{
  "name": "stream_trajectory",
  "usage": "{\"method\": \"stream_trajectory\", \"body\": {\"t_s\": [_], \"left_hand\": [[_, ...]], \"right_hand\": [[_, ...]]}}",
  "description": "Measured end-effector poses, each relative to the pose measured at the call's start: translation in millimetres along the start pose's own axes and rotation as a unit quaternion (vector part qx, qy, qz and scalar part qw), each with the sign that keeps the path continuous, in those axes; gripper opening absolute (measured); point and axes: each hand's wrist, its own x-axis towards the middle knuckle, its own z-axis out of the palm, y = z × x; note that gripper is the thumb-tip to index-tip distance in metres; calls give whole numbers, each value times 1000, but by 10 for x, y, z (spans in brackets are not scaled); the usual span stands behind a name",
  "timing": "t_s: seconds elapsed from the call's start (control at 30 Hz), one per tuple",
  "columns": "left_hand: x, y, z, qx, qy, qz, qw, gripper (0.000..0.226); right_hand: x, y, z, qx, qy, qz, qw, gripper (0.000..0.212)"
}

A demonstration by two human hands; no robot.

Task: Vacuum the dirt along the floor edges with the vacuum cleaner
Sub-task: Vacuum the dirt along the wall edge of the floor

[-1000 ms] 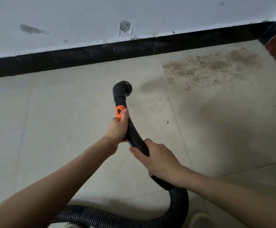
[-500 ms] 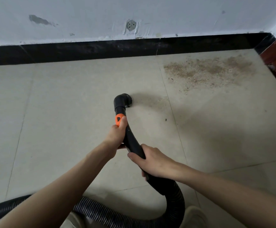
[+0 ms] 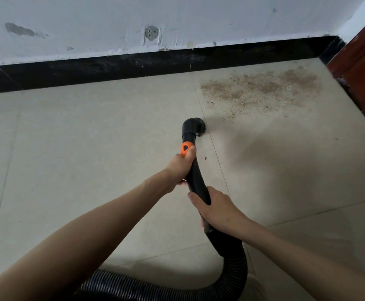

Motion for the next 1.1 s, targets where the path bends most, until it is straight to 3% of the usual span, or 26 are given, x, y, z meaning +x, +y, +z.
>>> {"method": "stream_trajectory", "body": {"t_s": [0.27,0.7,0.9,1.1], "left_hand": [[55,109,30,19,-22,4,1000,44],[-310,-360,-698,-152,142,-50,977,37],[-472,-675,-660,-163,147,-89,971,42],[-371,-527,-495,-147,112,-79,980,46]], "right_hand": [[51,-35,-32,3,41,13,999,36],[-193,-433,286,-41,-137,-66,988,45],[-344,-419,380,-51,-192,-37,979,46],[-316,-317,305,-48,-149,-26,987,46]]}}
